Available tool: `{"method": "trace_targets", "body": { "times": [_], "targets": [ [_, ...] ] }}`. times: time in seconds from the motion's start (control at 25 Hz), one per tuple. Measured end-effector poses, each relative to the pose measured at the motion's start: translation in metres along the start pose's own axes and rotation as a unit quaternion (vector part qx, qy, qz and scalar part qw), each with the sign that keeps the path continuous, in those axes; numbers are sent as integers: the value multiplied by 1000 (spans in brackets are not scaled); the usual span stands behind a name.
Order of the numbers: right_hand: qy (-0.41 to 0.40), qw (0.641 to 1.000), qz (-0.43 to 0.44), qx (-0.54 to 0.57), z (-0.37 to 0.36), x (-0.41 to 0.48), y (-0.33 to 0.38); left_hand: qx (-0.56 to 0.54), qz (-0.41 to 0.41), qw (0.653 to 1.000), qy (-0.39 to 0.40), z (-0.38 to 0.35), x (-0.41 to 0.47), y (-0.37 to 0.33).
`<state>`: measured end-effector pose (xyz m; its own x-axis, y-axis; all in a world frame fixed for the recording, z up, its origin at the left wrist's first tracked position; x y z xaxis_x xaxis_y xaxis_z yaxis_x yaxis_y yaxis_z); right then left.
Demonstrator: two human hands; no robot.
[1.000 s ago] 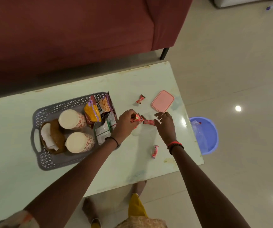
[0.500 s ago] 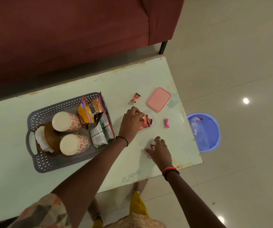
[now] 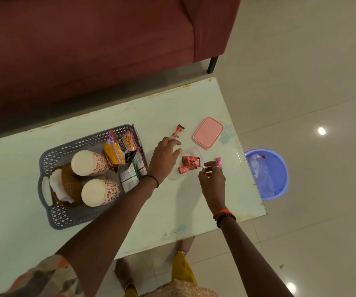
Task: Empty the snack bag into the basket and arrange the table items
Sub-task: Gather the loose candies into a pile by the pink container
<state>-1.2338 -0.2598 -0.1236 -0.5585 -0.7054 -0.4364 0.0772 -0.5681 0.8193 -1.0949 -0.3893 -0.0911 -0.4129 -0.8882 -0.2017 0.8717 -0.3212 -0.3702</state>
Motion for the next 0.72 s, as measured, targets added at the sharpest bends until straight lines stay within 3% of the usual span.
{"method": "trace_targets", "body": {
  "times": [0.16,0.32,0.4,0.56,0.72],
  "targets": [
    [34,997,38,58,-25,22,41,-17,36,999,-3,8,17,14],
    [93,995,28,2,-44,30,42,-9,46,999,-3,9,28,18],
    [76,996,42,-7,-32,33,42,-4,48,999,0,8,32,18],
    [-39,997,23,-64,27,49,16,10,51,999,12,5,41,17],
    [-10,989,-34,-142,38,60,-17,30,57,998,17,0,54,17]
  ]
}}
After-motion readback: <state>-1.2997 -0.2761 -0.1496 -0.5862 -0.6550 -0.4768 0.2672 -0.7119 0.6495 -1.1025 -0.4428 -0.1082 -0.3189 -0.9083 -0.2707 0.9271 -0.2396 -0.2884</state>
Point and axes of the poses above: each hand's wrist, its own x-axis towards the middle knuckle, its own z-axis out of the back of the hand, y = z × x, the point moved 10 cm from there along x, towards the middle knuckle, and after that the axes turned 10 degrees about x, right-handed, at the moved point
